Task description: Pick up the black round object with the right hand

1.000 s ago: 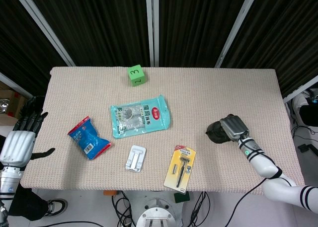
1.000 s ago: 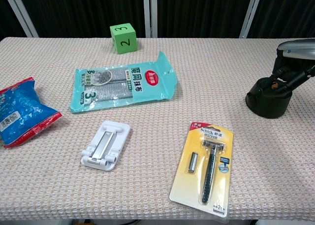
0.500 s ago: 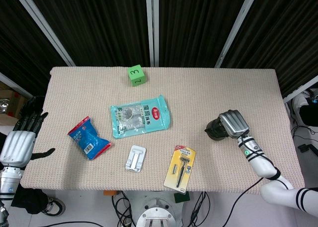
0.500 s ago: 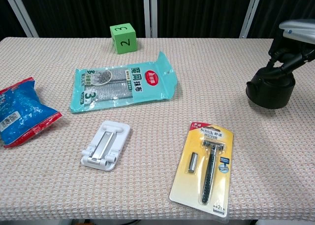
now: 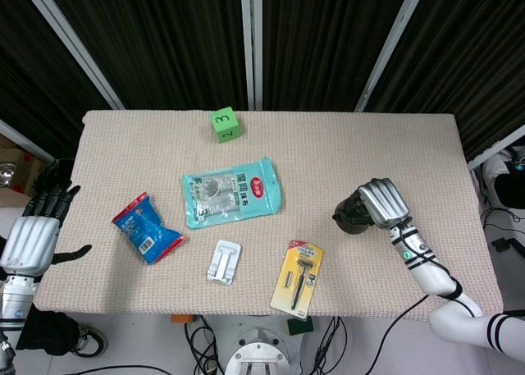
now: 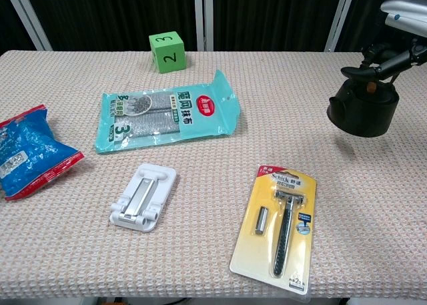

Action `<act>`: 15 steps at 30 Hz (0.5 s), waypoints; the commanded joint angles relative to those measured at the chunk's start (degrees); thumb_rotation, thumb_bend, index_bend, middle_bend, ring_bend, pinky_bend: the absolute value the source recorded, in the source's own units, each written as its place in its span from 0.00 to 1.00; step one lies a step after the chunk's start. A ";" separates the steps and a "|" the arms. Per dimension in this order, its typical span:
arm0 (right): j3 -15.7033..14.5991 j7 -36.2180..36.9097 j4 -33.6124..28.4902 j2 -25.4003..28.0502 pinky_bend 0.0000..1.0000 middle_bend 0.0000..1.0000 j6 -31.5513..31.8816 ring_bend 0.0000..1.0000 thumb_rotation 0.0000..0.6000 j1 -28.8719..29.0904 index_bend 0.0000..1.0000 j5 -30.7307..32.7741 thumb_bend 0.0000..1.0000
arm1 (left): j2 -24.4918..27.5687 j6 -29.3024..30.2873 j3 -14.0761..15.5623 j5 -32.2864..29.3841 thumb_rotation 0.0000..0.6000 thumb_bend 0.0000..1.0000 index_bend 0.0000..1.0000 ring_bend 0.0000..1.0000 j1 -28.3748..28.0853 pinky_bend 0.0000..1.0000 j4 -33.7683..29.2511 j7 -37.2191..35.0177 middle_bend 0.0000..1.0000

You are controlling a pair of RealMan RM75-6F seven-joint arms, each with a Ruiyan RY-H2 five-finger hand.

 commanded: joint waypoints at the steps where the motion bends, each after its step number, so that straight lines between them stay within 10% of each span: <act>1: 0.13 -0.21 -0.35 0.00 0.64 1.00 0.52 1.00 0.63 -0.02 1.00 -0.52 0.34 | 0.03 0.02 0.02 0.03 0.87 0.00 0.06 0.02 0.02 0.13 0.00 -0.04 0.02; 15: 0.43 0.59 -0.09 -0.37 0.65 1.00 1.45 1.00 0.64 0.03 1.00 -1.95 0.46 | 0.05 0.29 0.02 0.15 0.87 0.00 0.06 0.02 0.14 0.13 -0.04 -0.03 0.02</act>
